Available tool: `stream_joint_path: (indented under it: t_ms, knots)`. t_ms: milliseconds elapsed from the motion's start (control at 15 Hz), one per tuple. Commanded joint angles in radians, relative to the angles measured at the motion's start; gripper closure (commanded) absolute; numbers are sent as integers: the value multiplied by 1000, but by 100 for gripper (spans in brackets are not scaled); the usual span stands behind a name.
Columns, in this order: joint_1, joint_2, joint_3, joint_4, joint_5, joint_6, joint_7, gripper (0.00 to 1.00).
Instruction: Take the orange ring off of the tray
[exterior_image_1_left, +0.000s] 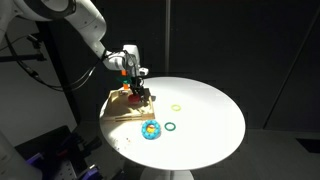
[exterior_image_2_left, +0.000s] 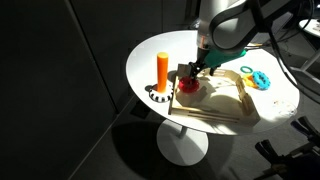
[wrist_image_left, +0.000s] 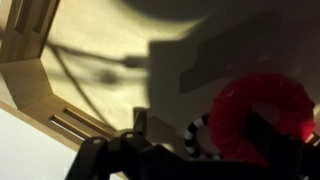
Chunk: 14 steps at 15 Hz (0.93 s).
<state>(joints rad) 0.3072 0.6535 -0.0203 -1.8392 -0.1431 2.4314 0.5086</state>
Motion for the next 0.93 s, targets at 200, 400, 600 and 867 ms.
stream_joint_path:
  t_ms: [200, 400, 600, 867]
  knots:
    - [35, 65, -24, 88, -1, -11, 17, 0]
    - [40, 80, -27, 102, 1, -13, 15, 34]
    - [42, 85, -28, 110, 3, -16, 13, 60]
    - [39, 45, -30, 110, 5, -22, 8, 92]
